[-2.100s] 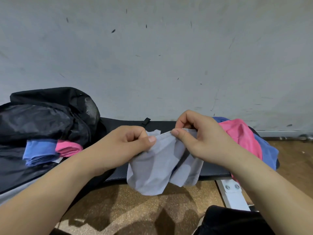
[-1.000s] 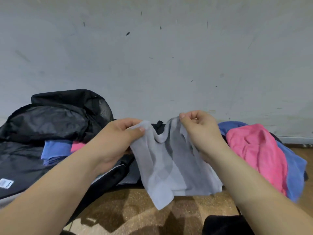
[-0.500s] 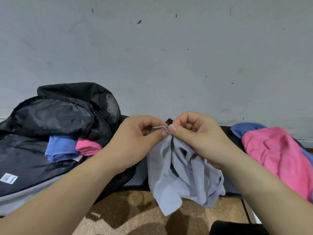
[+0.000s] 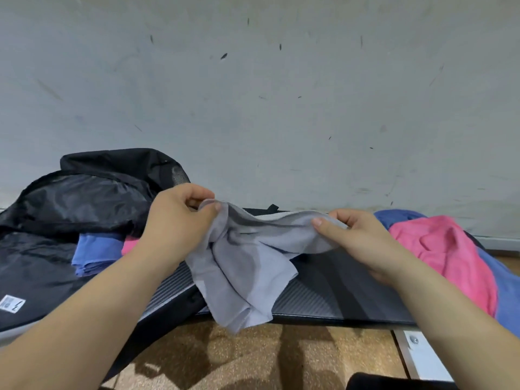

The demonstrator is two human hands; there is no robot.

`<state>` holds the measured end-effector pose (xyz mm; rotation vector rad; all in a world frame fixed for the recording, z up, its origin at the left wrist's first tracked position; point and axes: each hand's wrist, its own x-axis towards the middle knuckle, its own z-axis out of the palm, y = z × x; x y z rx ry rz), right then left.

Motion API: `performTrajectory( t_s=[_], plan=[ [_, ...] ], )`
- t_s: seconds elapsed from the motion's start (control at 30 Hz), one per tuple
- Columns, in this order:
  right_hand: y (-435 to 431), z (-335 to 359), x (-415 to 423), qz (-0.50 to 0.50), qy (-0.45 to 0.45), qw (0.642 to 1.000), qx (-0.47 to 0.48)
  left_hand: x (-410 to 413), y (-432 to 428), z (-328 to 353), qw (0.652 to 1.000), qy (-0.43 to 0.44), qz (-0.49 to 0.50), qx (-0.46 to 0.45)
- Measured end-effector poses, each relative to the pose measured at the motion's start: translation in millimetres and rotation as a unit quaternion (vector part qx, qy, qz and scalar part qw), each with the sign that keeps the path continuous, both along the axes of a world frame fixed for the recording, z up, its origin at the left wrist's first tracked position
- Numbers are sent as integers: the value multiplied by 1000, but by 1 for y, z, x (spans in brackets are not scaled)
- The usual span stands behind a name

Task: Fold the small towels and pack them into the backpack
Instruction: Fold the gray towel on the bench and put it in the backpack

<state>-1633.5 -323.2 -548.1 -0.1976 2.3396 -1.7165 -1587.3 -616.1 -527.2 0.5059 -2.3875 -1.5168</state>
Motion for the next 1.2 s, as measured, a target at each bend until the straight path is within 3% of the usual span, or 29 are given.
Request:
performTrajectory(
  t_s=[0.1,0.23,0.33,0.5,0.63,0.77,0.87,1.0,1.1,1.2],
  plan=[
    [-5,4,3,-56,5,997,-60,0,14,1,999,4,7,44],
    [-31,13,19,-89,31,993,-74,6,43,-1,987,-20,-28,158],
    [-51,14,29,-44,-35,990,-126,13,65,-5,968,-37,-71,239],
    [-60,19,27,-11,-93,978,-189,16,67,2,945,-35,-127,298],
    [-59,21,25,-24,-94,980,-176,17,61,6,947,-25,-132,292],
    [-57,20,23,-88,-106,966,-220,18,56,6,973,27,-94,209],
    [-61,21,26,-65,-120,959,-250,25,62,3,978,29,-139,150],
    [-59,24,29,-38,-155,942,-297,29,66,2,976,20,-159,147],
    [-57,23,30,-11,-125,948,-291,29,64,5,974,25,-149,167],
    [-59,18,30,-22,-38,970,-238,30,65,5,974,20,-144,174]
  ],
)
